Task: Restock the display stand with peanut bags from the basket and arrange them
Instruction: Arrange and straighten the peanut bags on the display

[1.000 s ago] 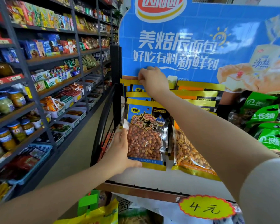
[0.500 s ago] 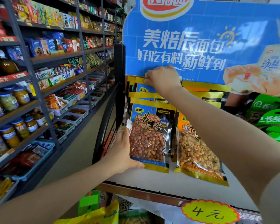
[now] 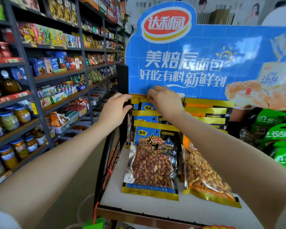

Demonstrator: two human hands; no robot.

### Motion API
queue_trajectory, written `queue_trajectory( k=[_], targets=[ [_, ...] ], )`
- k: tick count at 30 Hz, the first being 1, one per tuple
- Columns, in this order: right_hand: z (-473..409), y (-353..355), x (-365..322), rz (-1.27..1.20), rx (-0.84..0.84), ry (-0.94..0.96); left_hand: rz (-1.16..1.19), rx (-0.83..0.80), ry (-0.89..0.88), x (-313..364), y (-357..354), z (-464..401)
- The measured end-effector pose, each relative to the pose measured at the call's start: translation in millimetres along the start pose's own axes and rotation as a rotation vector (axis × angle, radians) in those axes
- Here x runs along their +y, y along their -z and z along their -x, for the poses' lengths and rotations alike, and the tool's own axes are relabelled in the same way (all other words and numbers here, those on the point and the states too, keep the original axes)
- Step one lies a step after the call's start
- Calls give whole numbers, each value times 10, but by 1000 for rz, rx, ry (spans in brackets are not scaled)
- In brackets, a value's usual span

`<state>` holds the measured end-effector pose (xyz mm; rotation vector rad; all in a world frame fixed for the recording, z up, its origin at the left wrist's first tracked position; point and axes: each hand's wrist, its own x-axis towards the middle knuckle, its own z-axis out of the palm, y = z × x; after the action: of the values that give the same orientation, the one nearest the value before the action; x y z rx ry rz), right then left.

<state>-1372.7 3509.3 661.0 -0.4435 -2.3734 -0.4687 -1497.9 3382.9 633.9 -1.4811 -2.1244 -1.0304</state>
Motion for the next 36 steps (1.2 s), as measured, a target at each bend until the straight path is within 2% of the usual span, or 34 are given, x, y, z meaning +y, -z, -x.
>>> queue_trajectory(
  k=[4,11,14,17,19,24,27,30,36],
  targets=[
    [34,-22,9,24,51,102,-22,-20,-30,-129,-64,-194],
    [226,-101,-89,62,-89,168,10,-156,-62,-193,20,-493],
    [232,-158,-142,1,-128,107,-38,-166,-127,-195,37,-520],
    [200,-235,-135,-30,-146,60,-263,-133,-221,-202,28,-507],
    [187,-265,-141,-44,-93,63,-327,-115,-249,-216,22,-505],
    [119,-373,-234,-49,-41,-22,-275,-90,-226,-185,11,-578],
    [36,-360,-306,-152,-16,-68,-296,-82,-229,-156,12,-602],
    [-36,-359,-331,-200,-50,-155,-290,-57,-220,-140,15,-589],
    [85,-282,-277,-222,40,-196,-211,22,-143,7,-83,-544]
  ],
)
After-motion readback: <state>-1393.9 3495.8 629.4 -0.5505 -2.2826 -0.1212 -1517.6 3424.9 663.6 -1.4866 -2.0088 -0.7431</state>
